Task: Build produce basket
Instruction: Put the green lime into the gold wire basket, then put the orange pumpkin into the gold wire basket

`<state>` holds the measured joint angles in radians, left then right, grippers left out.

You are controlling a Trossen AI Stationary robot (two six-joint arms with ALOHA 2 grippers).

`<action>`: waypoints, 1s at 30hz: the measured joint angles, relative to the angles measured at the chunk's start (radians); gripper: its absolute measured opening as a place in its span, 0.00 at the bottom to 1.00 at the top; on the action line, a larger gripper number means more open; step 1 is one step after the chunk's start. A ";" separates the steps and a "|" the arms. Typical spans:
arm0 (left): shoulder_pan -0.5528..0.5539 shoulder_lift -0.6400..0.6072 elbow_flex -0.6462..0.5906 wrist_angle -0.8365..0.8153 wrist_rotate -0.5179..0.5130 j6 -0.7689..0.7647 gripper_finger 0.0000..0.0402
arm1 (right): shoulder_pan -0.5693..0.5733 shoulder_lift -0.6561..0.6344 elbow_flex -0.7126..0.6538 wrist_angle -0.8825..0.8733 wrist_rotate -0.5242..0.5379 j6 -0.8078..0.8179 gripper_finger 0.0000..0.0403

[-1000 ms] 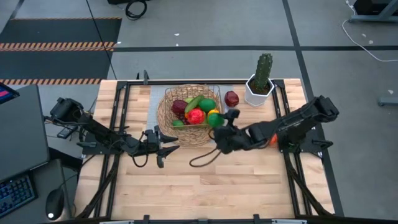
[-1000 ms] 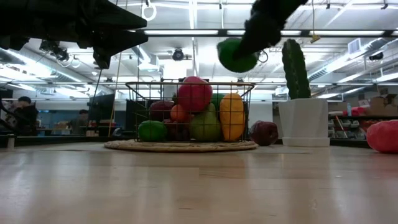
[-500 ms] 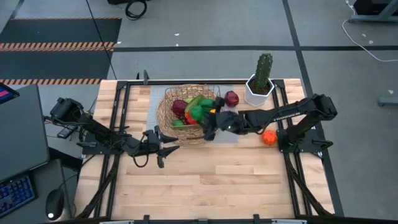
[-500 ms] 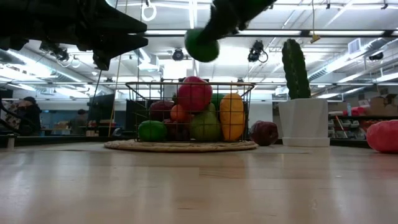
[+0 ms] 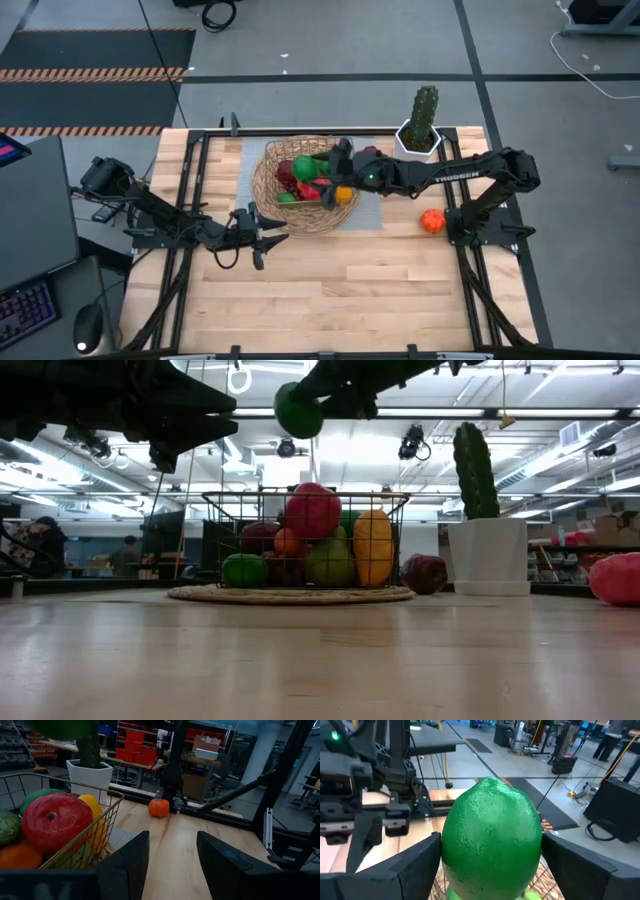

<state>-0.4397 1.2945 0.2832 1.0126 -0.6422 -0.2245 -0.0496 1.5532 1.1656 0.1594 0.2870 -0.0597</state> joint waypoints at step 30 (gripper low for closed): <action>0.000 0.000 0.000 0.004 0.000 0.005 0.43 | 0.034 -0.011 -0.001 -0.459 -0.047 0.125 0.92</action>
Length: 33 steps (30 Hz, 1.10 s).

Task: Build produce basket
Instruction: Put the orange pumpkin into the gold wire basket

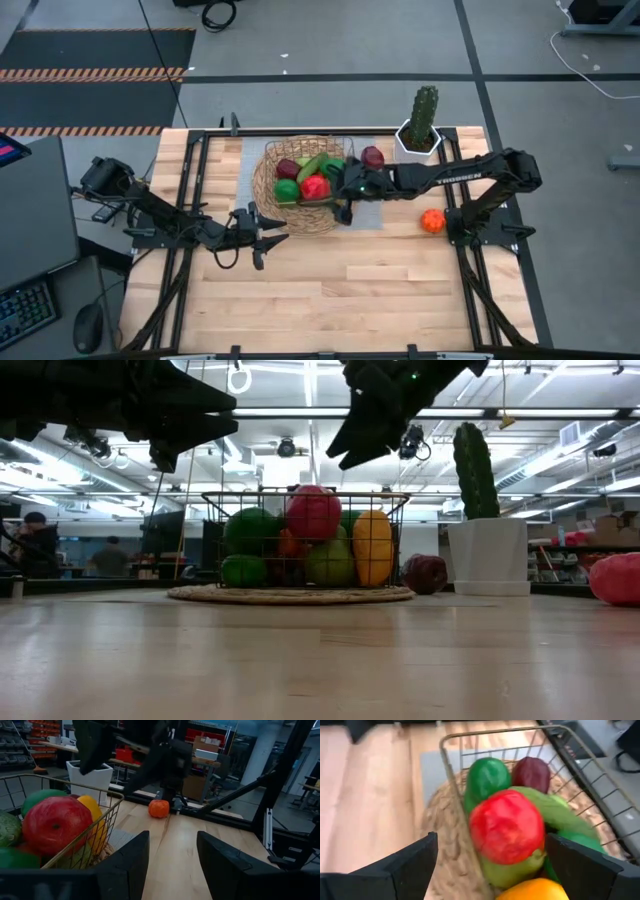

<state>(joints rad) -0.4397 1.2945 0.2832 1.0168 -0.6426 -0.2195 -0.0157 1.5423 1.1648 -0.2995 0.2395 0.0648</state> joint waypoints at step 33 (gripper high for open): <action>0.000 0.000 0.000 0.001 0.000 -0.024 0.43 | 0.306 -0.272 0.000 -0.648 0.167 0.474 0.92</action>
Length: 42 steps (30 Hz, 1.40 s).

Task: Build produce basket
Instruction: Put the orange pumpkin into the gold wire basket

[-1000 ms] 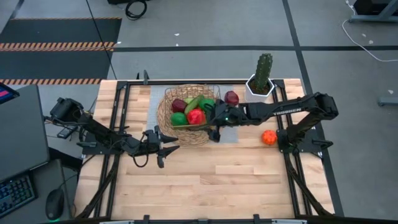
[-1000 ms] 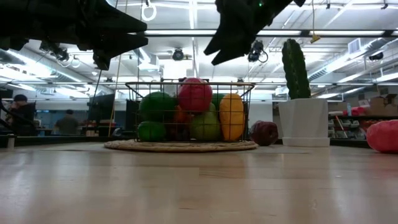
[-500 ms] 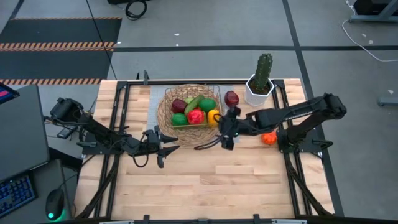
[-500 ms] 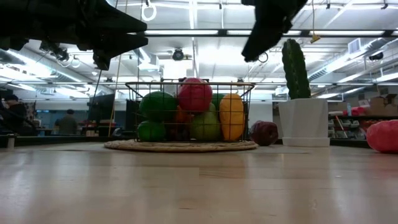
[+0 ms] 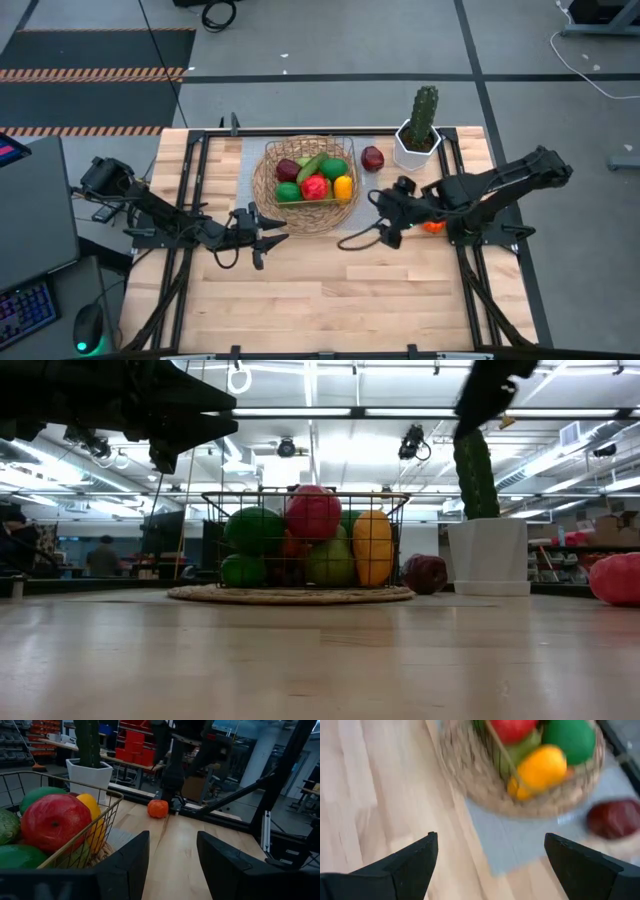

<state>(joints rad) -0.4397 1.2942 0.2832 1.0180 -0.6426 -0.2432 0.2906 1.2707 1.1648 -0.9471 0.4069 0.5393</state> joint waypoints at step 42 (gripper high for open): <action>0.000 0.000 0.000 0.002 0.000 -0.011 0.43 | 0.395 -0.013 -0.246 -0.500 -0.061 0.842 0.90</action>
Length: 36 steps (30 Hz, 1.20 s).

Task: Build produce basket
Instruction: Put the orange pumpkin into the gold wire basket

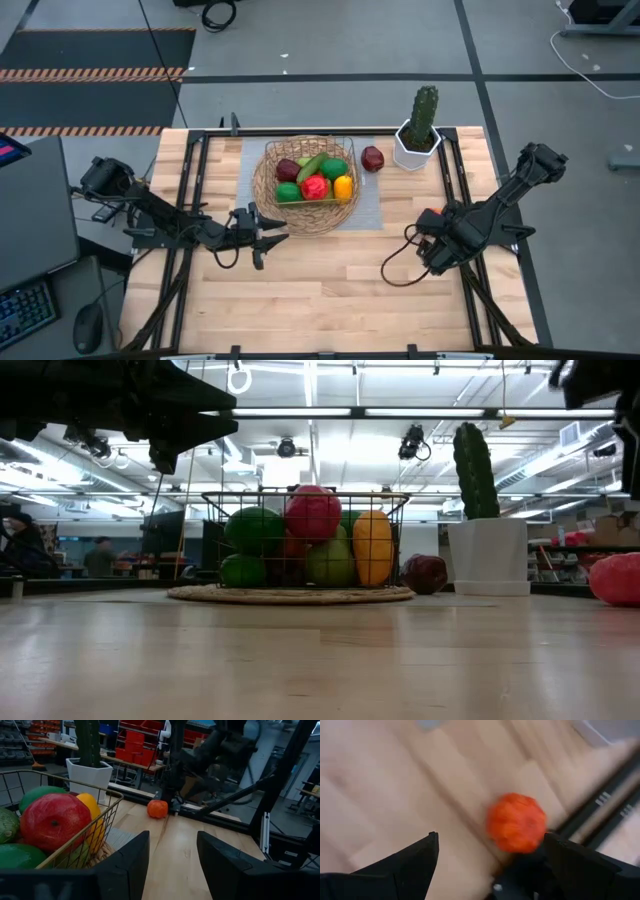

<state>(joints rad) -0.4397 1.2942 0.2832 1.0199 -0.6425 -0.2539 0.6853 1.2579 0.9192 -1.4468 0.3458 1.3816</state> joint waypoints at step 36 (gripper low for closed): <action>0.000 0.000 0.000 0.000 0.000 -0.024 0.43 | -0.265 0.010 -0.113 0.111 -0.167 -0.330 0.88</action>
<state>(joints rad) -0.4397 1.2942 0.2832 1.0199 -0.6426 -0.2783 0.4203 1.2679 0.8062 -1.3361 0.1788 1.0518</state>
